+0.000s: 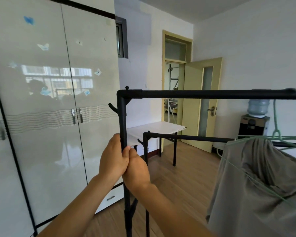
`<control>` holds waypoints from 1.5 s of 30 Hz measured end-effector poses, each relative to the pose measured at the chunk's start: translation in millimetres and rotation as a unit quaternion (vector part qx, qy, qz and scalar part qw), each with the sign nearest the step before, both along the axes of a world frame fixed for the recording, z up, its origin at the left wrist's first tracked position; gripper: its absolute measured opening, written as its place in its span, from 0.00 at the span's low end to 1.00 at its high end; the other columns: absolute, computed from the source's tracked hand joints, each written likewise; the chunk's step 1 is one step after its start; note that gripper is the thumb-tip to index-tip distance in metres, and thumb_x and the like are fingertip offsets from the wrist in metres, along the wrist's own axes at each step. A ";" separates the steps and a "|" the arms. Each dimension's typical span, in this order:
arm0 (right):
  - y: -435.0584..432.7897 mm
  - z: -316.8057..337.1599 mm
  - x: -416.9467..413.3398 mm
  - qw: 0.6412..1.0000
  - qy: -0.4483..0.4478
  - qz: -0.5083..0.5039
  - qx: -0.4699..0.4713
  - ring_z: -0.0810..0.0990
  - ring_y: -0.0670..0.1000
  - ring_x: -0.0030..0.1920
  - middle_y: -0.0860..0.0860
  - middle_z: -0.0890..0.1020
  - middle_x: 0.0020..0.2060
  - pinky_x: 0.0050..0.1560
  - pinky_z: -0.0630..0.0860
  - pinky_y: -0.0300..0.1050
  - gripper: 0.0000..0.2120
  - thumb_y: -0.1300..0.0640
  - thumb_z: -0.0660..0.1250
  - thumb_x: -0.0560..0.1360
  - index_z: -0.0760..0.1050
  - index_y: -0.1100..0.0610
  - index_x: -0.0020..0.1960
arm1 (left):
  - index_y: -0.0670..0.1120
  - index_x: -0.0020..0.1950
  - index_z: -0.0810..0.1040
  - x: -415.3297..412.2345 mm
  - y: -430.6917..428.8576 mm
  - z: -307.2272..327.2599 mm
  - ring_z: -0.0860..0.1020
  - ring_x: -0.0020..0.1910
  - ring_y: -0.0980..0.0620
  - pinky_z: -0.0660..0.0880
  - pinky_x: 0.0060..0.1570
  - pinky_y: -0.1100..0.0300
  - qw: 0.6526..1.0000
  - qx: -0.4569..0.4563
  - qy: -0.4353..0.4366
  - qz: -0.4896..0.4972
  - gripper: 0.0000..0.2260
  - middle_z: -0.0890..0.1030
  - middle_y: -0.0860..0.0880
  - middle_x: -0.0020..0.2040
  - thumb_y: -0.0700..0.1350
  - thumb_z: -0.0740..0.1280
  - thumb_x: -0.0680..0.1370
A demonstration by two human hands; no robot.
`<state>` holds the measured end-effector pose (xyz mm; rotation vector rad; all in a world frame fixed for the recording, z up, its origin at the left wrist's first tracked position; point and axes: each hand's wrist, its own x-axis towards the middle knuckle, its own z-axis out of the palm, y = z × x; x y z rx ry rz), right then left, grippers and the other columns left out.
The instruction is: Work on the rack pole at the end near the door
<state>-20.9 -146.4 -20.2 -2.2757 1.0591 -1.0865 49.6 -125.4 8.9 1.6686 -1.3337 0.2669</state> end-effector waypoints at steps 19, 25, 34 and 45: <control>-144.3 26.6 -47.1 0.995 -0.013 -0.100 -0.023 0.80 0.59 0.47 0.57 0.82 0.49 0.44 0.76 0.50 0.11 0.61 0.61 0.76 0.67 0.59 0.57 | 0.46 0.57 0.70 -45.0 -163.7 19.0 0.80 0.48 0.48 0.71 0.44 0.63 0.995 -0.057 0.011 -0.077 0.12 0.80 0.47 0.50 0.44 0.67 0.75; -212.7 26.1 -55.6 0.989 -0.008 -0.141 -0.040 0.81 0.57 0.44 0.56 0.82 0.47 0.34 0.66 0.42 0.09 0.59 0.60 0.76 0.67 0.59 0.56 | 0.47 0.55 0.70 -50.1 -241.3 16.7 0.73 0.40 0.56 0.68 0.39 0.67 0.993 -0.058 0.005 -0.104 0.12 0.73 0.56 0.44 0.45 0.68 0.74; -320.8 23.3 -72.6 0.976 -0.022 -0.210 -0.048 0.81 0.57 0.44 0.56 0.83 0.46 0.37 0.72 0.45 0.10 0.57 0.61 0.77 0.68 0.60 0.56 | 0.45 0.54 0.70 -68.2 -358.6 15.8 0.79 0.45 0.47 0.76 0.45 0.57 0.983 -0.044 0.005 -0.181 0.11 0.79 0.46 0.49 0.45 0.67 0.75; -472.9 17.7 -120.2 0.964 -0.016 -0.263 -0.029 0.82 0.55 0.43 0.56 0.83 0.46 0.36 0.74 0.44 0.11 0.58 0.62 0.76 0.68 0.60 0.58 | 0.44 0.59 0.69 -118.7 -522.5 5.4 0.79 0.50 0.46 0.72 0.45 0.59 0.973 -0.034 0.018 -0.230 0.15 0.79 0.44 0.52 0.46 0.67 0.75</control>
